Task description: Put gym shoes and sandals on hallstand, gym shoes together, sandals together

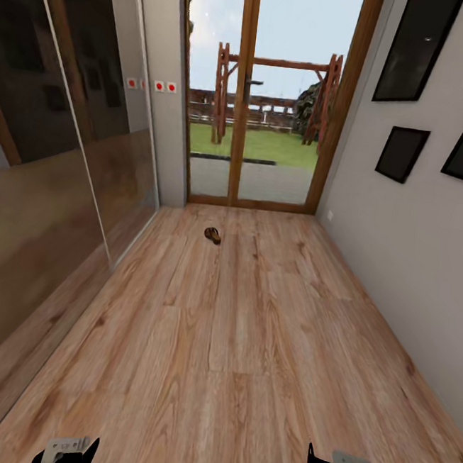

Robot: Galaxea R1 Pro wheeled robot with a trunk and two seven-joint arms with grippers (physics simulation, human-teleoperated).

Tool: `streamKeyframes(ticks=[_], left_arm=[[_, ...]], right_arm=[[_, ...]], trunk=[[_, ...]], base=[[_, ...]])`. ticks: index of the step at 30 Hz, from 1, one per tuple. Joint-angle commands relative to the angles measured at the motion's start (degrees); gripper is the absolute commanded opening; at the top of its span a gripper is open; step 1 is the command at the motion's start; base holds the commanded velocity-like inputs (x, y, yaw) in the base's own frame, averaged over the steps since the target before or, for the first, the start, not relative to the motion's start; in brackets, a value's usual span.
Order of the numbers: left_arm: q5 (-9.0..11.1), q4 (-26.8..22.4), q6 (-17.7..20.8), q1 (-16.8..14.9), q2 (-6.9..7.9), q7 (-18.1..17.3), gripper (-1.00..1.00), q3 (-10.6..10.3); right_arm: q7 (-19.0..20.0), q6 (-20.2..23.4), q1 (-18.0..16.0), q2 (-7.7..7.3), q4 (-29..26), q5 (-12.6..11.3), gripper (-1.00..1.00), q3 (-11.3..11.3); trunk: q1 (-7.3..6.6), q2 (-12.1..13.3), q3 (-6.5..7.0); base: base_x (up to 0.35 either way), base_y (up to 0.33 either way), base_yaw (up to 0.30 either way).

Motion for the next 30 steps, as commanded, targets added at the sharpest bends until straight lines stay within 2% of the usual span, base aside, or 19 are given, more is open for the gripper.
streamKeyframes(ticks=[1,16,30], left_arm=[[0.6,0.1,0.0,0.0,-0.01,-0.6,1.0,0.2],[0.5,0.1,0.0,0.0,-0.01,-0.6,1.0,0.2],[0.5,0.1,0.0,0.0,-0.01,-0.6,1.0,0.2]], right_arm=[[0.2,-0.2,0.0,0.01,0.1,-0.3,1.0,-0.1],[0.2,-0.2,0.0,0.01,0.1,-0.3,1.0,-0.1],[0.2,-0.2,0.0,0.01,0.1,-0.3,1.0,-0.1]], trunk=[[0.02,0.0,-0.05],[0.02,0.0,-0.05],[0.02,0.0,-0.05]], base=[[0.339,0.0,0.0],[0.339,-0.005,0.0],[0.331,-0.092,0.0]])
